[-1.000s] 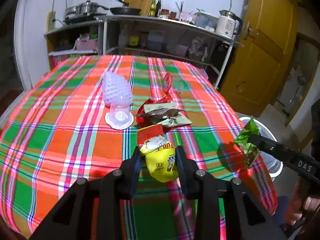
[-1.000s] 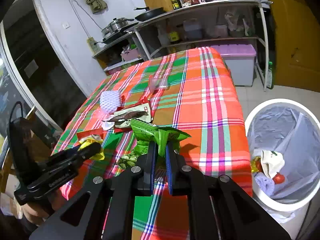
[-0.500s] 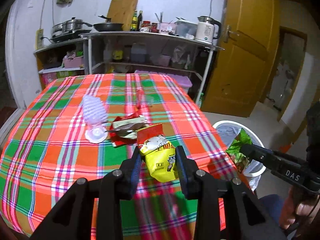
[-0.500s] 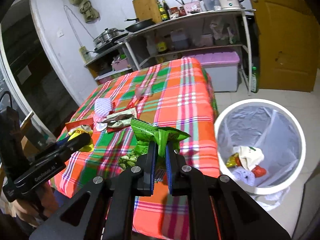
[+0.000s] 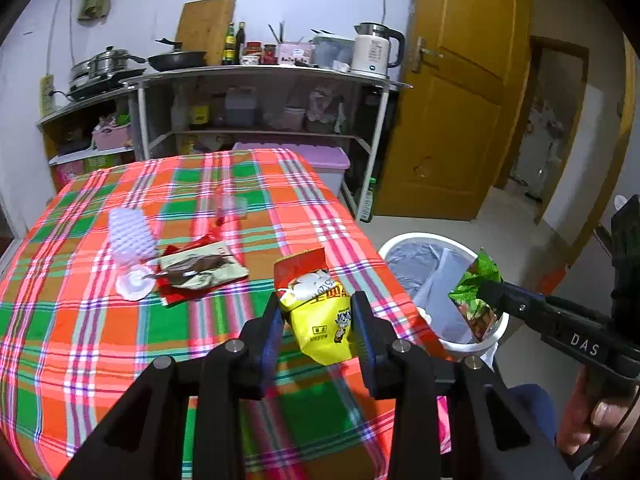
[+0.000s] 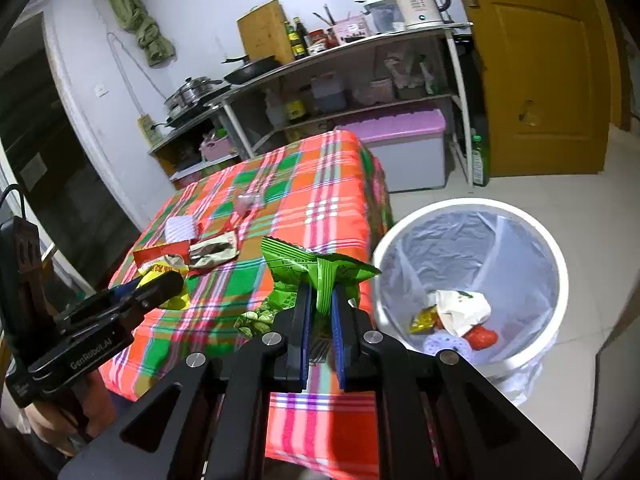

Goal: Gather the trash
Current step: 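Carry the green bag and yellow packet over the white trash bin with both tools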

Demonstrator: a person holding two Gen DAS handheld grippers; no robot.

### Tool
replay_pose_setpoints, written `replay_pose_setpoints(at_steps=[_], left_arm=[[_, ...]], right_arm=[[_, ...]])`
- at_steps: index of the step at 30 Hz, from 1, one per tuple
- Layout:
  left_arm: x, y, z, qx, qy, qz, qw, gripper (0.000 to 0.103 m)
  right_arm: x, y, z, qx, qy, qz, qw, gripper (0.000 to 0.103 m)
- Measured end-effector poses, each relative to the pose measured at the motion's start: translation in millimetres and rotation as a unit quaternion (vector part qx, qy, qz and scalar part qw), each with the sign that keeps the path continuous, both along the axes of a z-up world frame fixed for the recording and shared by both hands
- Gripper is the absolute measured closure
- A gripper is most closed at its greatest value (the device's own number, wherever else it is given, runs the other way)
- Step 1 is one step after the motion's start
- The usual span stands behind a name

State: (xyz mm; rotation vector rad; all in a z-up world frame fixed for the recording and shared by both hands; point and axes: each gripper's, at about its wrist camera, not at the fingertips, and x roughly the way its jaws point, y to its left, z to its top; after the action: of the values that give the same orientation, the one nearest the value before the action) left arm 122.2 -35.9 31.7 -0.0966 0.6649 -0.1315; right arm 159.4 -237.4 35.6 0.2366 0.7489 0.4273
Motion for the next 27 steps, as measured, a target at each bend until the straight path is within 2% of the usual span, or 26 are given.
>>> replay_pose_setpoints(at_steps=[13,27], left_arm=[[30.5,-49.8,-12.8,-0.012,0.019,-0.066,0.9976,0.068],[73.6,-107.6,-38.0,-0.02,0.063,-0.135,0.9887,0.068]], right_arm=[[13.5,-53.0,-20.2,0.013,0.021,-0.055,0.998,0.093],[36.8,-95.1,-53.0,0.012,0.064,-0.099,0.993,0.093]])
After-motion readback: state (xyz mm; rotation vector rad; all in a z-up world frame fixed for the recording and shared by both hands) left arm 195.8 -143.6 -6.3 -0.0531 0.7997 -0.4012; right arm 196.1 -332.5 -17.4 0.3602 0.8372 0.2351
